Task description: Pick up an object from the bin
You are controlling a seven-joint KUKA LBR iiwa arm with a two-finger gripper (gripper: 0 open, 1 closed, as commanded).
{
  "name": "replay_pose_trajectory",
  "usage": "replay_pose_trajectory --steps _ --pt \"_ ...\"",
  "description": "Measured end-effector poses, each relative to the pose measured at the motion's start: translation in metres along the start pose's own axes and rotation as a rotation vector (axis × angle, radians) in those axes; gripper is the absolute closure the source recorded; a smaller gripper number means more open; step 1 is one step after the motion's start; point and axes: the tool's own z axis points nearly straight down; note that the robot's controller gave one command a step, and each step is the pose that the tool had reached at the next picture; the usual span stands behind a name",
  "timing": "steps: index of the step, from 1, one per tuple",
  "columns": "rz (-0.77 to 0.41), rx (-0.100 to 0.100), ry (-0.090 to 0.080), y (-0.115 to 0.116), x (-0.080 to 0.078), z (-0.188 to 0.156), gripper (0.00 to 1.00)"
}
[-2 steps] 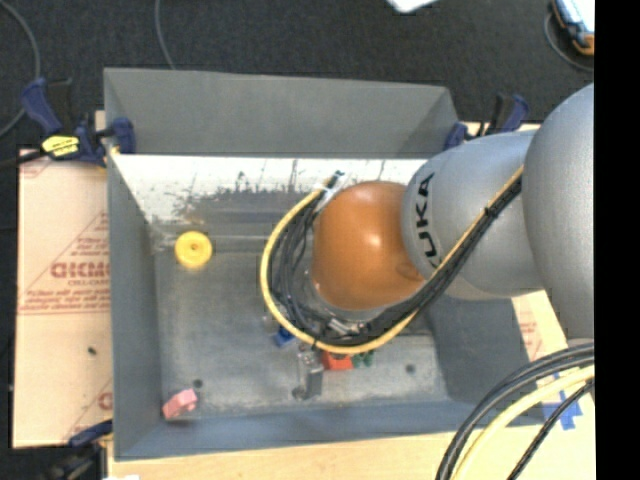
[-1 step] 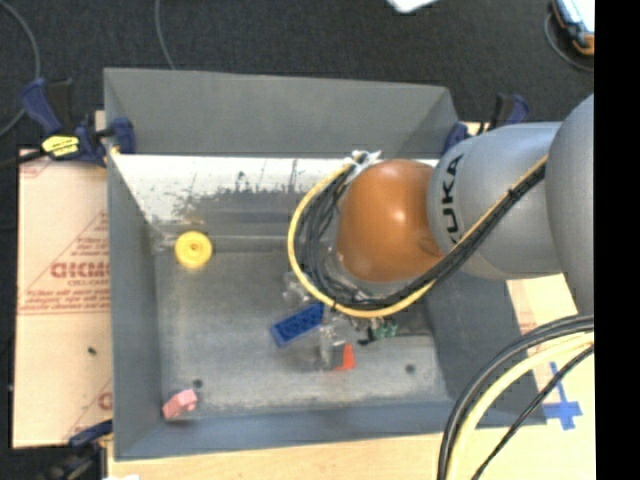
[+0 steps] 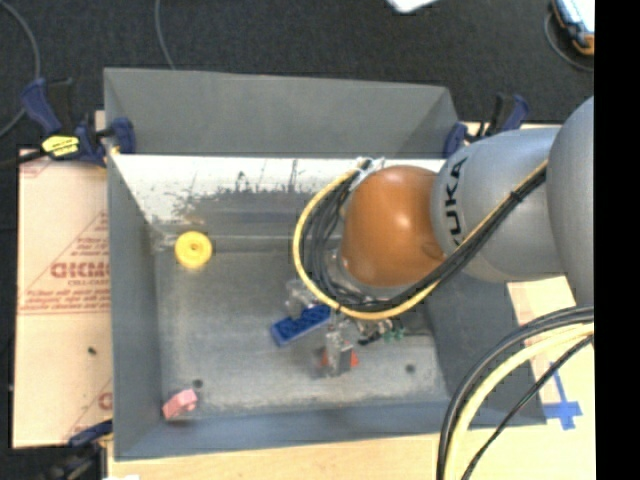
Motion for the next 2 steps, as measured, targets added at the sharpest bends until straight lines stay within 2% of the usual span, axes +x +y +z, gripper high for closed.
replay_pose_trajectory --steps 1,2 --pt "0.051 0.001 -0.02 0.005 -0.019 0.015 0.0" --pt "0.001 0.0 -0.006 -0.004 -0.037 0.017 1.0"
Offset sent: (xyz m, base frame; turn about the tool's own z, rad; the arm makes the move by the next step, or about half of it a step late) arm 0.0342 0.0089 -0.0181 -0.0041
